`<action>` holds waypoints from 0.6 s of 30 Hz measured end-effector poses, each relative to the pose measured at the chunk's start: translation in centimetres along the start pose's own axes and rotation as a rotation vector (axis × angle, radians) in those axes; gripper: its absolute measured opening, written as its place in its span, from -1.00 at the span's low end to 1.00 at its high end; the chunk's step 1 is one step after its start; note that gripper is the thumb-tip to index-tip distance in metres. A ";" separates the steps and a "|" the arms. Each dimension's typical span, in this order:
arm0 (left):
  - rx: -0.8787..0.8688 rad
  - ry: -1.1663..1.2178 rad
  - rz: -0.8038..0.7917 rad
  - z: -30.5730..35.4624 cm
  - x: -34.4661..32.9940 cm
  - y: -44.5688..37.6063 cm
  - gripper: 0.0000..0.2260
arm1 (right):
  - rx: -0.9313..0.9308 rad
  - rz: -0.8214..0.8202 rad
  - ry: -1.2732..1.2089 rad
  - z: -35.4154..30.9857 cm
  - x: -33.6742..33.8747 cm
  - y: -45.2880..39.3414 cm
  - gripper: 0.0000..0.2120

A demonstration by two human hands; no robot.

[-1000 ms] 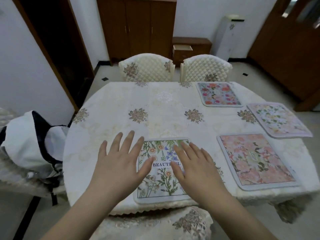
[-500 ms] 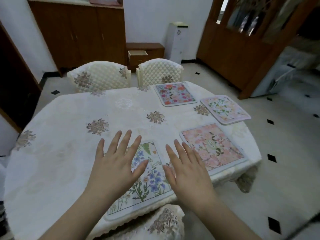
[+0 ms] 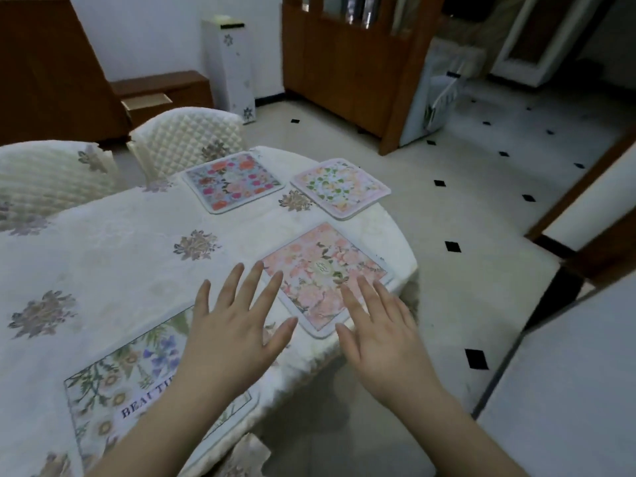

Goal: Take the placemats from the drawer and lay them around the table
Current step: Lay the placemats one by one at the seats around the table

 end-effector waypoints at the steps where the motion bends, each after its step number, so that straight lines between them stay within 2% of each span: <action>1: -0.035 0.005 -0.001 1.8 -0.2 -1.3 -0.36 | -0.038 0.003 -0.010 1.9 0.2 -0.2 -0.48; 5: -0.207 0.012 0.024 9.5 -0.9 -6.3 -0.39 | -0.186 0.001 0.001 9.2 0.7 -0.6 -0.45; 9: -0.308 0.030 0.042 16.2 -0.7 -10.6 -0.39 | -0.300 0.003 0.017 15.4 1.5 -0.3 -0.43; 18: -0.543 0.113 0.006 30.4 -1.0 -13.5 -0.39 | -0.486 -0.014 -0.025 25.1 3.6 0.5 -0.24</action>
Point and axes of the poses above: each hand's wrist, its own y-axis away from the middle knuckle, its own x-axis out of the back of the hand, z = x × y, the point moved 10 cm from there along -y, towards the middle knuckle, and after that the axes turned 6 degrees about z, right-handed, at the moved point
